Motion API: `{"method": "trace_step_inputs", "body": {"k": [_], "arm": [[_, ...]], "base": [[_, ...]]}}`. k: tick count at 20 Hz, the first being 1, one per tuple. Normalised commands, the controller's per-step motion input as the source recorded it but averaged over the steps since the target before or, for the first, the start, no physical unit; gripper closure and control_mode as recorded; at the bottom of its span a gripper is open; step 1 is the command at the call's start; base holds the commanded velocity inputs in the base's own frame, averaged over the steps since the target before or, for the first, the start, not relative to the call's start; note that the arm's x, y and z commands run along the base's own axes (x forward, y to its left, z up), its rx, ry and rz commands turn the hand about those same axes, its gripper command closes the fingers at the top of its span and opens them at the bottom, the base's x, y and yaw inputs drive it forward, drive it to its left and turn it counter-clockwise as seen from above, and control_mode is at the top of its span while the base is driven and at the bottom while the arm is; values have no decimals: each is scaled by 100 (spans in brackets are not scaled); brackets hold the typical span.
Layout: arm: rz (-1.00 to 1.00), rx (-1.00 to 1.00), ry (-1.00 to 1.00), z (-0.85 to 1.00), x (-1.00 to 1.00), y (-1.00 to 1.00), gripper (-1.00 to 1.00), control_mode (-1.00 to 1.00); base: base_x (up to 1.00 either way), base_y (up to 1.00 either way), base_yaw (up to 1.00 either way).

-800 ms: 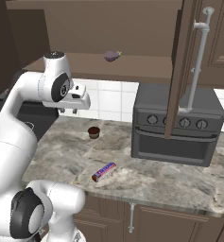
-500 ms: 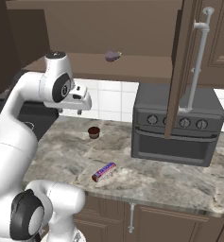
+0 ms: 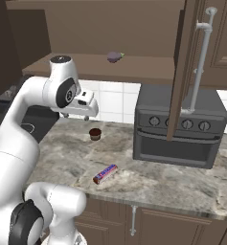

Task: Pick the bar and honey bottle from the counter and place them in the cabinets closest to them.

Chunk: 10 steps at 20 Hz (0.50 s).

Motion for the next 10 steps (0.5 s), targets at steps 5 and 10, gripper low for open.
{"method": "trace_step_inputs", "body": {"k": [5, 10], "arm": [[-11, -4, 0, -17, -15, -27, -100, -100], [-10, -6, 0, -20, -8, -26, -100, -100]], "base": [[0, 0, 0], [0, 0, 0]]}}
